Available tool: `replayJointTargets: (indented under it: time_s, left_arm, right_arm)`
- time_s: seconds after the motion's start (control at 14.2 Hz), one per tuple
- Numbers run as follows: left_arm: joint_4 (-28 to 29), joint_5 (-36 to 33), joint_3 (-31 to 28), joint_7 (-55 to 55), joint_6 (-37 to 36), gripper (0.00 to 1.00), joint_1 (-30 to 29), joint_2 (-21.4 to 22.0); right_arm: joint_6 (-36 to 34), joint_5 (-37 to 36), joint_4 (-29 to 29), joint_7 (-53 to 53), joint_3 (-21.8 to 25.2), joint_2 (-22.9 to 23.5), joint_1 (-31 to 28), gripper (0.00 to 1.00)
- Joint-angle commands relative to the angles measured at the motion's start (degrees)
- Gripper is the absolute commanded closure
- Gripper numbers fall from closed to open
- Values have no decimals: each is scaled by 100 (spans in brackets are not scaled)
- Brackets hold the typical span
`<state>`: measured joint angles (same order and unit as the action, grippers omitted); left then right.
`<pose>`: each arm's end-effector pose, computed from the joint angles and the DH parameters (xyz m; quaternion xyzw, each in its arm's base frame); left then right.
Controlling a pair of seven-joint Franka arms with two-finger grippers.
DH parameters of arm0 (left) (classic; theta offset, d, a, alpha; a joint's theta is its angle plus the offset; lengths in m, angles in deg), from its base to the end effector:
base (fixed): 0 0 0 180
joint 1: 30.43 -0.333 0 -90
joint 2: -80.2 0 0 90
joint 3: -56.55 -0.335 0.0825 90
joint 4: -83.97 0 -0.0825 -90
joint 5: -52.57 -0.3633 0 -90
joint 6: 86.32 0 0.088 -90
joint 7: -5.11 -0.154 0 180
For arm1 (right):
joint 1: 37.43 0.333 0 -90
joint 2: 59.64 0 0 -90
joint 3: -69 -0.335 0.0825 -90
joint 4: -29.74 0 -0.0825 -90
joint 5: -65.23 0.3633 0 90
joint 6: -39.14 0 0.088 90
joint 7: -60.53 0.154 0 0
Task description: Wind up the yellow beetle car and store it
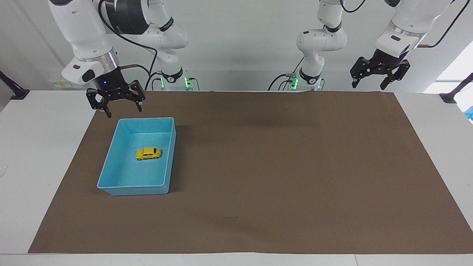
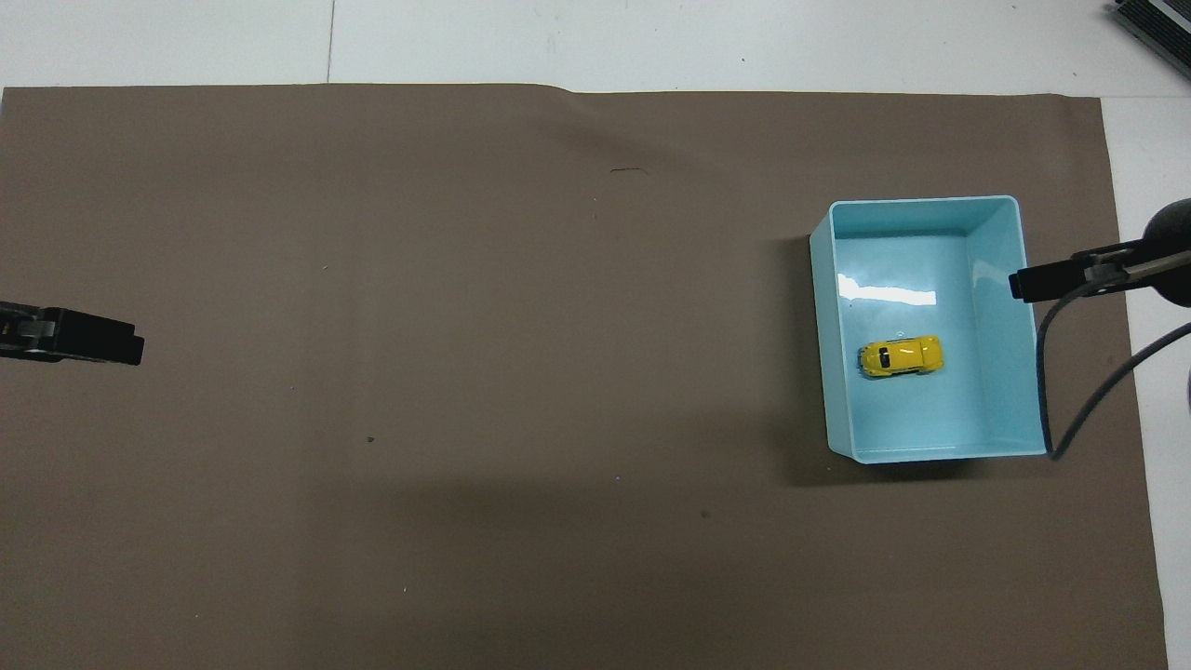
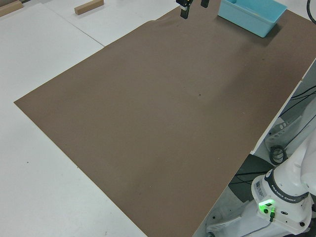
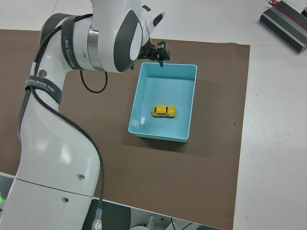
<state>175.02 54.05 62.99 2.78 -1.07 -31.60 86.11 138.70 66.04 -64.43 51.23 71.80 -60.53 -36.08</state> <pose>0.4883 -0.0524 0.6335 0.9977 -0.0671 0.0005 0.0071 0.5489 -0.0121 0.5874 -0.9962 -0.0675 -0.0552 0.0022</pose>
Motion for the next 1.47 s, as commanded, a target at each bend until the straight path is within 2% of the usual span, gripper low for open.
replayJointTargets:
  time_s: [0.0,0.21,1.4]
  left_arm:
    - [-43,89,50,-40,-105,0,-111,41]
    - [-43,89,50,-40,-105,0,-111,41]
    - [-43,89,50,-40,-105,0,-111,41]
  right_arm:
    - [-479,86,354,943,-68,2,-3,0]
    - [-937,16,636,1492,-139,2,41,0]
    - [-956,60,654,1422,-148,10,6,0]
